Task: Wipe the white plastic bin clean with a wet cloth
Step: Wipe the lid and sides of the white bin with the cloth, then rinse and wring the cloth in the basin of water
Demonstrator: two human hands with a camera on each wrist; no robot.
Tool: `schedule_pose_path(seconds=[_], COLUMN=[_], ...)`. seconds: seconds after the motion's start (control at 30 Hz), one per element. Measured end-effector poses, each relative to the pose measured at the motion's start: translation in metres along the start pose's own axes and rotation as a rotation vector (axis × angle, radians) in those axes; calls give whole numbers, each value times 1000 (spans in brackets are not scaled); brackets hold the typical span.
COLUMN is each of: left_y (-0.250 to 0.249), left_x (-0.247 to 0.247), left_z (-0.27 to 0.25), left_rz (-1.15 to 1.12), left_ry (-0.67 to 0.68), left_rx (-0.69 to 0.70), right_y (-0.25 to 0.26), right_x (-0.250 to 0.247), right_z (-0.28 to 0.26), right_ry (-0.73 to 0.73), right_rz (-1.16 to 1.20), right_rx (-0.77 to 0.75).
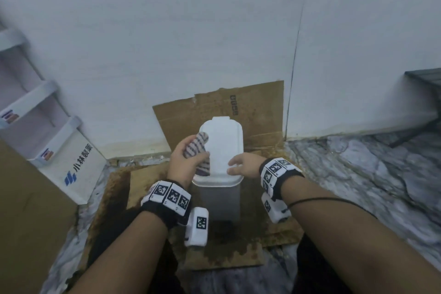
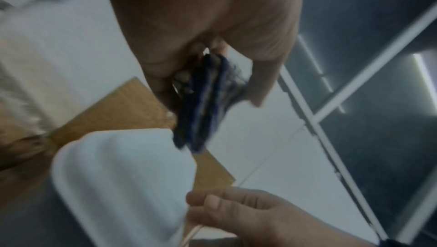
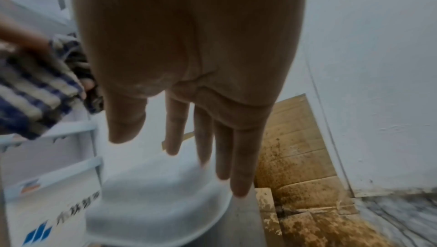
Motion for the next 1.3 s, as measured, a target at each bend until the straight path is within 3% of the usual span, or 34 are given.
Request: schedule_pose_path(seconds=[0.13,0.27,0.43,0.7,0.83,0.97,1.1,1.2,1.3], left_y=[-14,-6,1,32,72,131,208,262,306], left_x=[53,110,184,295,336,361,370,363,350], left_z=[1,-1,-27,-89,-120,-144,-141,-126,-118], left_rz=[80,244,142,87,179,440,581,622,786], left_ry=[192,446,763,1069,1149,1328,1307,1162,1132], left_rx=[-15,-19,-123,-238,-424,-616,-700,-813,-799], right_y=[-22,-57,-113,-189,-227,-274,-329,-359,-383], right_x=[-21,-56,-81,-74,-55,-25,42,100,156], right_z=[-35,-80,-146,-253,-301,-336,-333,-308,-275], right_ry=[-33,-197,-309,-607,-656,-651,-547,-444,-359], right_rz=[208,432,672,903,1009,1025,1086,1158,1148], right_rx=[42,142,267,447,493,641,777,831,902])
Point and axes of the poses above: each hand's wrist, its own z-axis towards the middle knuckle, its own x-axis out of the palm, y = z × x, the point moved 3 cm from there along z, towards the middle knuckle, and after that the axes turned 15 degrees about -z, right-handed, at the moved point
